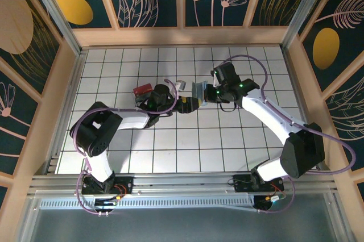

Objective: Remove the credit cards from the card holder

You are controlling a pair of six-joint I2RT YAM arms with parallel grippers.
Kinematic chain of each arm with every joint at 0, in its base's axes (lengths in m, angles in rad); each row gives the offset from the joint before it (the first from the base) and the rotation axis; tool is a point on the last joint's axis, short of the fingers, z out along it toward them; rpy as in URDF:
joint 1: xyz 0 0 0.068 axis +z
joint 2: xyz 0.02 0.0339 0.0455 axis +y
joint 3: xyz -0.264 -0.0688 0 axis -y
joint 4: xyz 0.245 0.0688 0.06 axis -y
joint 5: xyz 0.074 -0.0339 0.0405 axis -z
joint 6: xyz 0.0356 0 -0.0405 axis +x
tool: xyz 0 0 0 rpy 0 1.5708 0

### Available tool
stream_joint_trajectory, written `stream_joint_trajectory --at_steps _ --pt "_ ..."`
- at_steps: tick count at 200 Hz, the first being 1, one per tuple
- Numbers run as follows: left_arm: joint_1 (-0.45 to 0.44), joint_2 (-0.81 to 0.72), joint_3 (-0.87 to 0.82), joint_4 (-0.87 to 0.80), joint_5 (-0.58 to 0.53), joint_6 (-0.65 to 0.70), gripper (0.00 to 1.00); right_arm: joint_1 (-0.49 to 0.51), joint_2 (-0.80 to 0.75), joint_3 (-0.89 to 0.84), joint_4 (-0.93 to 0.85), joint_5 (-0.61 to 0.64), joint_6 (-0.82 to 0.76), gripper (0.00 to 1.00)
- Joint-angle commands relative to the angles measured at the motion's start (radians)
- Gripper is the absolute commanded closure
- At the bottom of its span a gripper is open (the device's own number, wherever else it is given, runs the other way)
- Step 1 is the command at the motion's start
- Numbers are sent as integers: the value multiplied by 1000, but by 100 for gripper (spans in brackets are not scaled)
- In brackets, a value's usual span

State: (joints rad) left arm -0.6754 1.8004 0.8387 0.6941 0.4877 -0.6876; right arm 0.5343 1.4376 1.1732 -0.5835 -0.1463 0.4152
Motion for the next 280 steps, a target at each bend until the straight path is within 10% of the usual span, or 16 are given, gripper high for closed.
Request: stream_joint_trajectory --at_steps 1,68,175,280 --pt "-6 19 24 -16 -9 -4 31 6 -6 19 -8 16 -19 100" --pt "-6 -1 17 8 2 -34 71 -3 -84 -51 119 -64 -9 99" --pt "-6 -28 13 74 52 -73 95 -90 -183 -221 369 -256 24 77" --pt "-10 -47 10 134 91 -89 100 -106 -180 -267 432 -260 30 80"
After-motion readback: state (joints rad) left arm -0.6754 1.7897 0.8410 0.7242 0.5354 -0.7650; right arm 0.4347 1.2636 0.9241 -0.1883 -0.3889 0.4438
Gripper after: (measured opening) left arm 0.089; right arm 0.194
